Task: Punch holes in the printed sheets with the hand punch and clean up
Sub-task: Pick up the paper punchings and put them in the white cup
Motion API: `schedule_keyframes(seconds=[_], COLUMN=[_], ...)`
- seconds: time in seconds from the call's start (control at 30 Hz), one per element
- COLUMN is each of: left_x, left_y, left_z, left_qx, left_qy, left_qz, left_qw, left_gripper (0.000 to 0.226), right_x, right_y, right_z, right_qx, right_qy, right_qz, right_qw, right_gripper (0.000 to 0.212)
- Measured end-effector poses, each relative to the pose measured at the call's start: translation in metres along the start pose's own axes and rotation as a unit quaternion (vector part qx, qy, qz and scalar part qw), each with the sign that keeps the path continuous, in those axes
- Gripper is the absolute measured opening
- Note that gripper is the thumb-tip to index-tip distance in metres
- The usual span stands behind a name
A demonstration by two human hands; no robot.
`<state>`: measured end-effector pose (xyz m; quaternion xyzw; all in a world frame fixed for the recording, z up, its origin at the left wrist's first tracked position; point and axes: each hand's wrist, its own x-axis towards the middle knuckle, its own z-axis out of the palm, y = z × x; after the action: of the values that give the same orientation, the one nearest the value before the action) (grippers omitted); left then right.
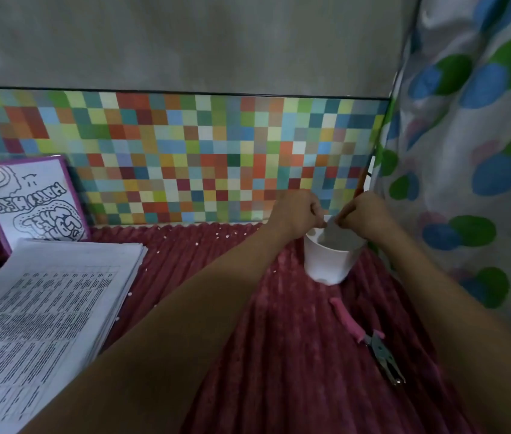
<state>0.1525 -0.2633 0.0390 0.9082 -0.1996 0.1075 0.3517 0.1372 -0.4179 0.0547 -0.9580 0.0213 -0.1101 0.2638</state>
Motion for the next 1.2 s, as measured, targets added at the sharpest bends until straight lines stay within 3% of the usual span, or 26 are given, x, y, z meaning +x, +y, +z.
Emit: schedule_keyframes(seconds=[0.1,0.3,0.43,0.53,0.57,0.63,0.77,0.93,1.07,1.2], left_x=[0.004,0.009,0.000,-0.015,-0.024,-0.052,-0.126,-0.214,-0.247,-0.253], left_y=[0.002,-0.009,-0.011,-0.014,-0.017,-0.031,-0.089,-0.137,-0.136,-0.131], left_z=[-0.001,0.002,-0.004,-0.034,-0.050,-0.083,-0.133,-0.139,-0.127,-0.113], left_qx=[0.014,0.057,0.053,0.019,0.007,0.015,0.041,0.060,0.063,0.123], left_qy=[-0.004,-0.050,0.001,0.004,0.001,0.012,0.069,0.103,0.104,0.081], left_qz=[0.004,0.053,0.027,0.030,0.029,0.008,-0.075,-0.220,-0.213,-0.191], left_qw=[1.000,0.996,0.998,0.999,1.000,1.000,0.994,0.968,0.969,0.970], left_gripper=[0.020,0.010,0.022,0.033,0.037,0.033,0.023,0.017,0.005,0.015], right_x=[-0.002,-0.005,-0.008,-0.036,-0.052,-0.076,-0.067,-0.061,-0.056,-0.060], right_y=[0.001,0.001,-0.004,-0.022,-0.034,-0.051,-0.046,-0.035,-0.025,-0.020], right_z=[-0.002,-0.002,-0.001,0.009,0.016,0.041,0.108,0.143,0.155,0.155], right_qx=[0.013,-0.024,-0.075,-0.006,0.031,0.060,-0.011,-0.056,-0.045,-0.047], right_qy=[0.022,0.022,0.044,0.151,0.156,0.088,-0.035,-0.016,0.034,0.051], right_qz=[0.012,-0.032,-0.030,-0.139,-0.175,-0.204,-0.111,-0.059,-0.065,-0.079], right_qw=[1.000,0.999,0.996,0.979,0.972,0.973,0.993,0.997,0.996,0.995], right_gripper=[0.022,0.014,0.013,0.028,0.028,0.020,0.018,0.017,0.011,0.012])
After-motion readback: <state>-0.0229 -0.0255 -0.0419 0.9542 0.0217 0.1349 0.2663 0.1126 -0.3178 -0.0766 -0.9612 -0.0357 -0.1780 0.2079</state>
